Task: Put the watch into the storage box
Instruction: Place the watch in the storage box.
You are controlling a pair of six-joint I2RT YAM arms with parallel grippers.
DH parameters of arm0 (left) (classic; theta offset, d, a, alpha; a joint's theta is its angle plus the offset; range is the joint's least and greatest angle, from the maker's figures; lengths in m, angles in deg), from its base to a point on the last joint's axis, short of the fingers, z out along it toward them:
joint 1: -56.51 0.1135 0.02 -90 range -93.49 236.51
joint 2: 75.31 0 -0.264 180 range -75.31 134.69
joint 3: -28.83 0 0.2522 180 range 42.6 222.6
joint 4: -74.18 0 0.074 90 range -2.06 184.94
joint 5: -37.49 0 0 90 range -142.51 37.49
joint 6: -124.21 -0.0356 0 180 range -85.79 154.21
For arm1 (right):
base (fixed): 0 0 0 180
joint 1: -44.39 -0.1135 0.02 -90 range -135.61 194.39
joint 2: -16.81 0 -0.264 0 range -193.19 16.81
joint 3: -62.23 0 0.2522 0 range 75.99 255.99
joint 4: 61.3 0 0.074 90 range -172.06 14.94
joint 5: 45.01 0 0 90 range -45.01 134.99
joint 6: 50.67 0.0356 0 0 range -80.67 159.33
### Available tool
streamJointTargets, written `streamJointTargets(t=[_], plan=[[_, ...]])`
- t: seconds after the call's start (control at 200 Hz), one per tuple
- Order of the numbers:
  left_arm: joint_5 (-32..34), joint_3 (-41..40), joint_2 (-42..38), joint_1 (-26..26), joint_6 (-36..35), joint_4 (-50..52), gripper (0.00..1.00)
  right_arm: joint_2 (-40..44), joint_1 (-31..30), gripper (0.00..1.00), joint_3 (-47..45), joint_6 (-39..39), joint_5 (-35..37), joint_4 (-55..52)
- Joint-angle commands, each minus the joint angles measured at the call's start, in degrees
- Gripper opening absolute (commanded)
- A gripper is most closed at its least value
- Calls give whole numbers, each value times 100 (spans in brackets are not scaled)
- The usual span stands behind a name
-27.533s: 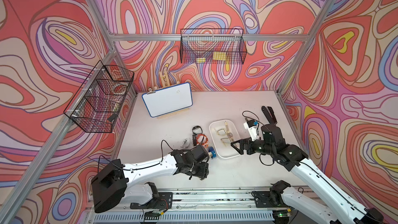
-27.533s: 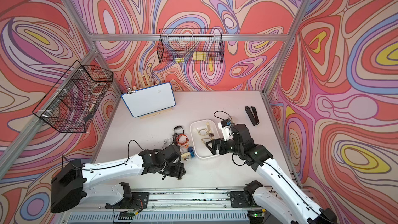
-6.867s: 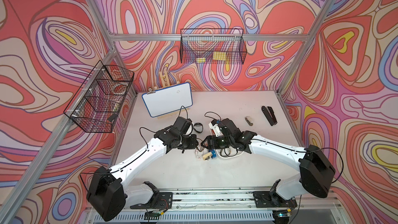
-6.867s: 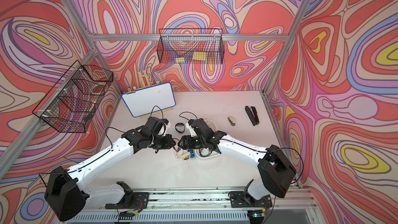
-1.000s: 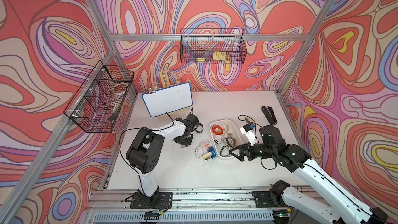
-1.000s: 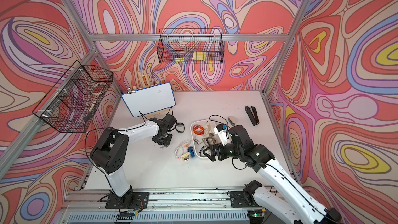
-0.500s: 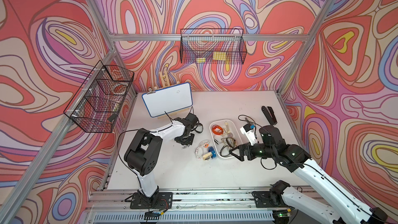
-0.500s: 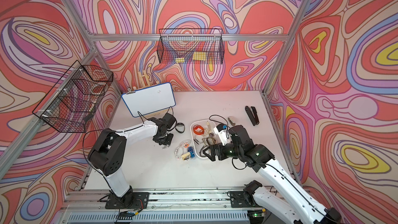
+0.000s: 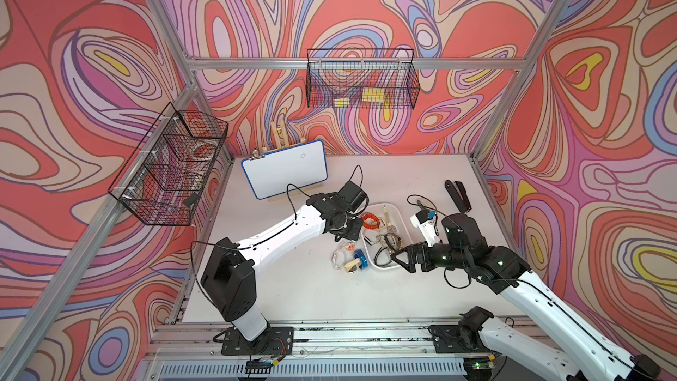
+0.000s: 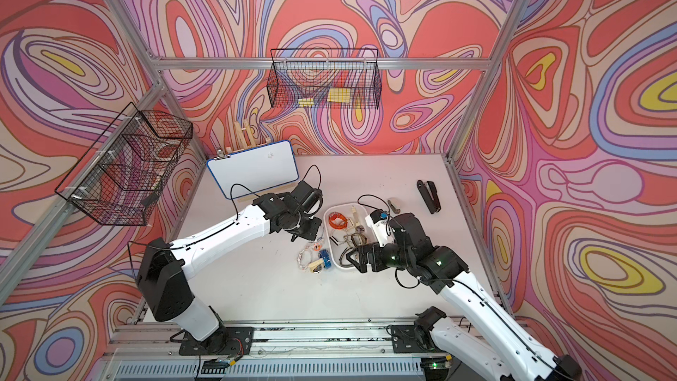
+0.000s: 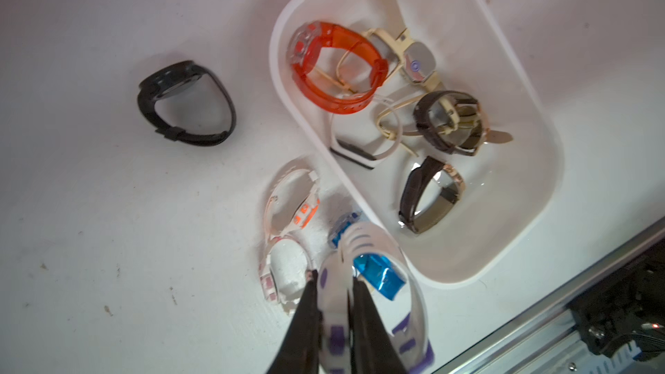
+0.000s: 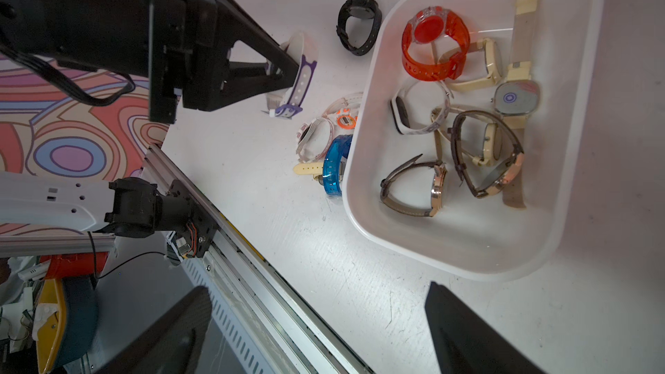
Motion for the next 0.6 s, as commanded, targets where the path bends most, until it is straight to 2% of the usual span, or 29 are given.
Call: streamJointTargets(t=[0.0,0.28,0.596], plan=[[-121,537,544,-210,45,390,11,106,25,98,-58,30,87,31],[-5,1704,1803,-422,-138,712,11,196,23,98,-66,32,70,31],[475,2002,2531,-423,-296,605,12,186,28,98,-92,31,52,62]])
